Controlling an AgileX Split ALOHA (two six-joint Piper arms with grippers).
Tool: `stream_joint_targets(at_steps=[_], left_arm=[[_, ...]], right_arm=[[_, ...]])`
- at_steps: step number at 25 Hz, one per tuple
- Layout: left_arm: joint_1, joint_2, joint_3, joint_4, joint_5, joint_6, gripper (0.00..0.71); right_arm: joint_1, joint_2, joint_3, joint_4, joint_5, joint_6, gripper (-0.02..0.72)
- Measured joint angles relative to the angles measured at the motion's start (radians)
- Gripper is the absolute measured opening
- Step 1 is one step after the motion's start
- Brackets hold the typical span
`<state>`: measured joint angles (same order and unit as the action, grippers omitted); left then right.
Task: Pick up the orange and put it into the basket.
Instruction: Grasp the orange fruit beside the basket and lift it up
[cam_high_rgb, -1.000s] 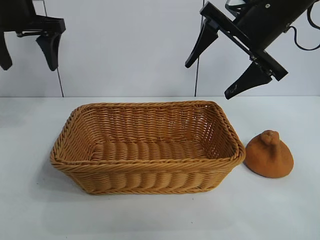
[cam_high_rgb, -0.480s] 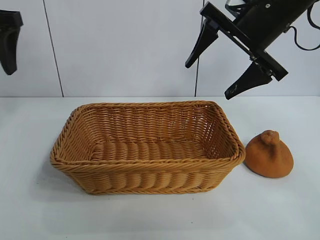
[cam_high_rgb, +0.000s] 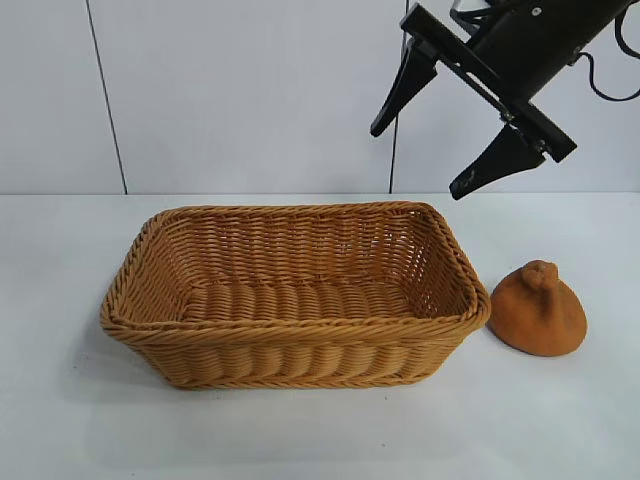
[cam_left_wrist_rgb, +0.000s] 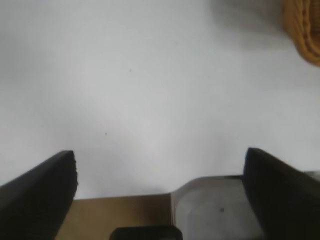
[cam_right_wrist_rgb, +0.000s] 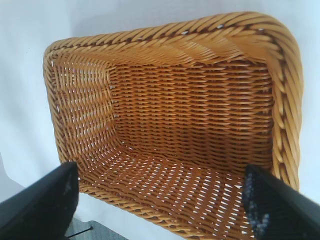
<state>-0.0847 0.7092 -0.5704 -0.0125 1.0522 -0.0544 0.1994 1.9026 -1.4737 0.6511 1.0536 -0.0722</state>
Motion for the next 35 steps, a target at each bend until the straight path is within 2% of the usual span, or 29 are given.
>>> stream_joint_targets(at_steps=[5,14,19,21,26,28,35], left_arm=[[0.0,-0.223,0.048,0.013,-0.001,0.007,0.643],[0.0,-0.491,0.065,0.013,0.008,0.015,0.612],[0.0,-0.653,0.068,0.013,0.009,0.015,0.609],[0.0,-0.702,0.068,0.013,0.009,0.015,0.609],[0.0,-0.714,0.068,0.013,0.009,0.015,0.605],[0.0,-0.714,0.068,0.013,0.009,0.015,0.605],[0.0,-0.714,0.068,0.013,0.009,0.015,0.603]], right_arm=[[0.0,0.0,0.0,0.0,0.008,0.0,0.61],[0.0,0.0,0.0,-0.015,0.035,-0.045,0.61],[0.0,0.0,0.0,-0.098,0.052,-0.038,0.61],[0.0,0.0,0.0,-0.151,0.061,-0.022,0.61],[-0.026,0.0,0.0,-0.308,0.077,0.051,0.61],[-0.062,0.0,0.0,-0.348,0.078,0.072,0.61],[-0.195,0.006,-0.001,-0.385,0.061,0.072,0.61]])
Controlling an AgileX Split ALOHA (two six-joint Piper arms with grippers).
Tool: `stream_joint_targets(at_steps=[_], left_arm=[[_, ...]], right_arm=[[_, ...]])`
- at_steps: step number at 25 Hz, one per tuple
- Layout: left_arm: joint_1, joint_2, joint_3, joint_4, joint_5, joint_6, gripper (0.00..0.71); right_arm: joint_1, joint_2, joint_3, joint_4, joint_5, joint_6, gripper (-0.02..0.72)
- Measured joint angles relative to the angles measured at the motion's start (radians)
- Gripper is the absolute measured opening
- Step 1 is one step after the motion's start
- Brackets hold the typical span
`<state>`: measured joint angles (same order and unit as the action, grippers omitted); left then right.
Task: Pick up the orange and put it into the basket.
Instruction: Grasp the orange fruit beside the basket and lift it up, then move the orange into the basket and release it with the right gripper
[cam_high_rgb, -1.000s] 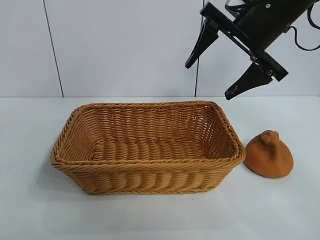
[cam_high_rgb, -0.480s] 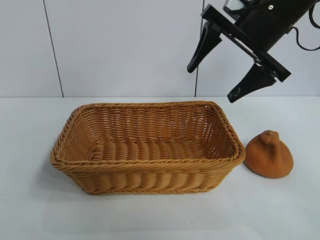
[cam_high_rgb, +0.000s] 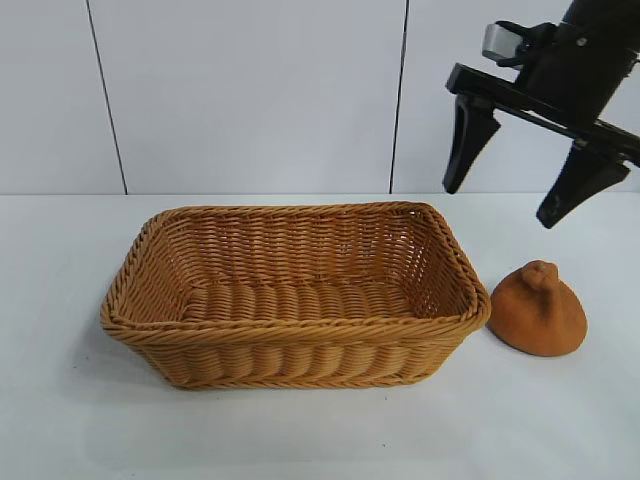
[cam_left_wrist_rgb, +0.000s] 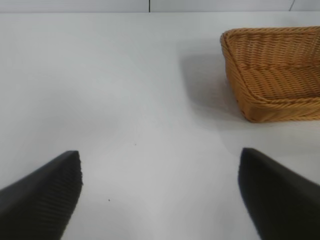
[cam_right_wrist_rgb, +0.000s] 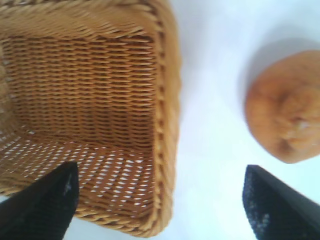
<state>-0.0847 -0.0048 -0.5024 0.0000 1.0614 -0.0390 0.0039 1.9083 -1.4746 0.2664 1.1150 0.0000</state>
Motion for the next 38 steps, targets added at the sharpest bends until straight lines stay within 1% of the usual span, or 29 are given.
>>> stream_joint_targets(at_steps=[4,10,12,13,14,16,17,18,19,24,31,35,38], left_arm=[[0.0,0.0,0.0,0.0,0.0,0.0,0.603],[0.0,0.0,0.0,0.0,0.0,0.0,0.603],[0.0,0.0,0.0,0.005,0.0,0.0,0.603],[0.0,0.0,0.0,0.005,0.0,0.0,0.603],[0.0,0.0,0.0,0.005,0.0,0.0,0.603],[0.0,0.0,0.0,0.005,0.0,0.0,0.603],[0.0,0.0,0.0,0.005,0.0,0.0,0.603],[0.0,0.0,0.0,0.005,0.0,0.0,0.603],[0.0,0.0,0.0,0.005,0.0,0.0,0.603],[0.0,0.0,0.0,0.005,0.0,0.0,0.603],[0.0,0.0,0.0,0.006,0.0,0.0,0.603],[0.0,0.0,0.0,0.006,0.0,0.0,0.603],[0.0,0.0,0.0,0.006,0.0,0.0,0.603]], right_arm=[[0.0,0.054,-0.002,-0.003,-0.006,0.0,0.61],[0.032,0.221,-0.002,-0.003,-0.05,0.0,0.61],[0.048,0.262,-0.002,-0.003,-0.058,0.0,0.578],[0.053,0.276,-0.002,-0.005,-0.062,0.0,0.527],[0.057,0.284,-0.002,-0.006,-0.063,0.0,0.452],[0.062,0.287,-0.002,-0.01,-0.064,0.007,0.258],[0.062,0.285,-0.004,-0.01,-0.062,0.007,0.143],[0.062,0.278,-0.006,-0.009,-0.06,0.007,0.062],[0.064,0.27,-0.006,-0.009,-0.059,0.008,0.05],[0.064,0.18,-0.005,-0.023,-0.048,0.007,0.05],[0.064,-0.086,-0.005,-0.014,-0.053,0.007,0.05],[0.067,-0.166,-0.005,0.038,-0.052,0.007,0.05],[0.11,-0.178,-0.005,0.065,-0.054,0.007,0.05]])
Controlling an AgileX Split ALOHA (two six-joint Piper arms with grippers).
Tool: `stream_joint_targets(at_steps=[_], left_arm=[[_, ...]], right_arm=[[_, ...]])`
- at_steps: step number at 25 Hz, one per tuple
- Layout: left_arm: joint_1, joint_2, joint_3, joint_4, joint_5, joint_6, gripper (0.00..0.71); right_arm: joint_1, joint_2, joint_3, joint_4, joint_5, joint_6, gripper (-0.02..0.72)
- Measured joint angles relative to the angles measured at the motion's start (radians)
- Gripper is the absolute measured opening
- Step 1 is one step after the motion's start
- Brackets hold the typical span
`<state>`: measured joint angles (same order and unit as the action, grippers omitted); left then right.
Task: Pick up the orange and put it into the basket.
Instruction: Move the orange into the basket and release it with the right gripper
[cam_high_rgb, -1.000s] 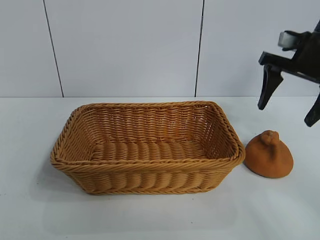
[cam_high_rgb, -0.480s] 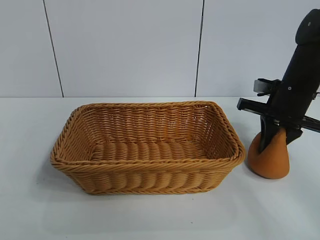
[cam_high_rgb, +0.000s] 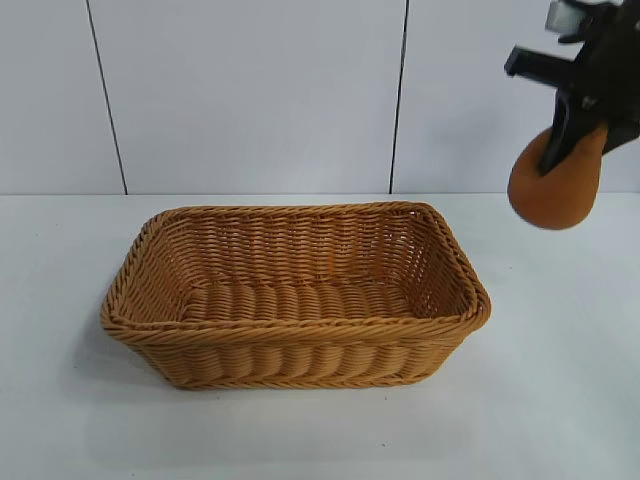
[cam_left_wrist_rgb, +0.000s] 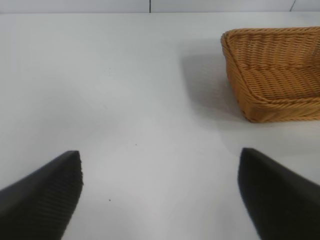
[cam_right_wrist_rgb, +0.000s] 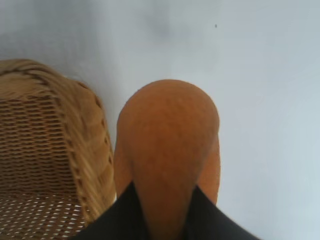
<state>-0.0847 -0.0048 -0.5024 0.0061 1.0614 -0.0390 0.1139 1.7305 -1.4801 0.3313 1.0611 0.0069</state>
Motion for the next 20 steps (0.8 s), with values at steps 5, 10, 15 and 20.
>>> stream_joint_targets(at_steps=[5,10,15,20], left_arm=[[0.0,0.0,0.0,0.0,0.0,0.0,0.603],[0.0,0.0,0.0,0.0,0.0,0.0,0.603],[0.0,0.0,0.0,0.0,0.0,0.0,0.603],[0.0,0.0,0.0,0.0,0.0,0.0,0.603]], right_arm=[[0.162,0.0,0.0,0.012,-0.061,0.03,0.05],[0.342,0.008,0.0,0.023,-0.128,0.072,0.05],[0.45,0.084,0.0,0.019,-0.188,0.097,0.05],[0.475,0.224,0.0,0.016,-0.319,0.105,0.05]])
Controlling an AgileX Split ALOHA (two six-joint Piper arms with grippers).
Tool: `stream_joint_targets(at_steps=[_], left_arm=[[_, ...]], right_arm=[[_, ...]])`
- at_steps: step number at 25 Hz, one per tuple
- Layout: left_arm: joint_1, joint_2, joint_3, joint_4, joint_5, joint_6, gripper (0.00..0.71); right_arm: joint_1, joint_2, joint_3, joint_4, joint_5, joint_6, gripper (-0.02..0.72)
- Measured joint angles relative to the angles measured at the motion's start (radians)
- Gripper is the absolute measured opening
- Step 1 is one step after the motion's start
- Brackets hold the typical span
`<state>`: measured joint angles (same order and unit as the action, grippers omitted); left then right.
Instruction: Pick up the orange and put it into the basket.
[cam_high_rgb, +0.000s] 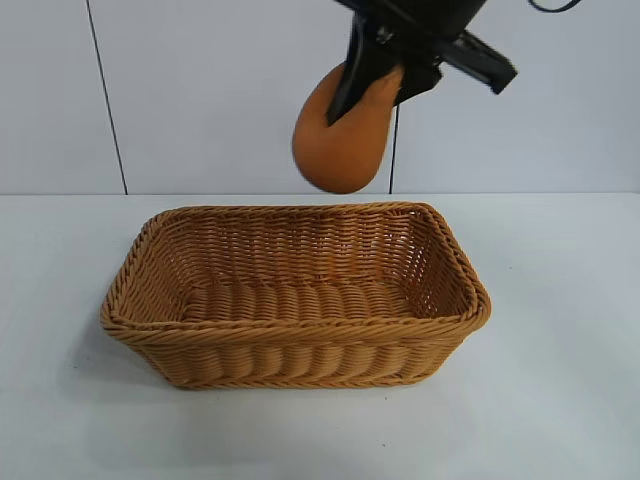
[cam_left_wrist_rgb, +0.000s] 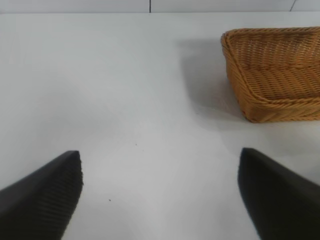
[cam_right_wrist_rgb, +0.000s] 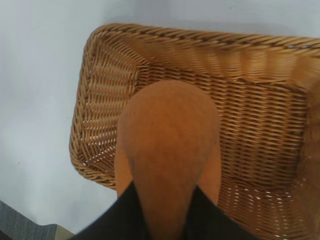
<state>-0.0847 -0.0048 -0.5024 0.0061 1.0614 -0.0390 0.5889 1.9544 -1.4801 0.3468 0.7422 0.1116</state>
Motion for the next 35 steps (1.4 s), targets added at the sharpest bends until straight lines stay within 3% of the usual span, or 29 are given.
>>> stream_joint_targets(at_steps=[2,9,11,15,18,26,29,35], left_arm=[[0.0,0.0,0.0,0.0,0.0,0.0,0.603],[0.0,0.0,0.0,0.0,0.0,0.0,0.603],[0.0,0.0,0.0,0.0,0.0,0.0,0.603],[0.0,0.0,0.0,0.0,0.0,0.0,0.603],[0.0,0.0,0.0,0.0,0.0,0.0,0.603],[0.0,0.0,0.0,0.001,0.0,0.0,0.603],[0.0,0.0,0.0,0.001,0.0,0.0,0.603],[0.0,0.0,0.0,0.001,0.0,0.0,0.603]], right_arm=[[0.0,0.063,0.0,-0.001,-0.043,0.002,0.05],[0.0,0.163,0.002,-0.004,-0.038,0.0,0.058],[0.0,0.163,0.002,-0.005,-0.038,-0.004,0.145],[0.0,0.16,0.002,-0.005,-0.014,-0.032,0.545],[0.0,0.152,-0.031,-0.03,0.062,-0.041,0.663],[-0.001,0.139,-0.379,-0.291,0.424,0.025,0.694],[-0.003,0.135,-0.479,-0.373,0.46,0.057,0.694],[-0.079,0.134,-0.535,-0.395,0.468,0.077,0.694]])
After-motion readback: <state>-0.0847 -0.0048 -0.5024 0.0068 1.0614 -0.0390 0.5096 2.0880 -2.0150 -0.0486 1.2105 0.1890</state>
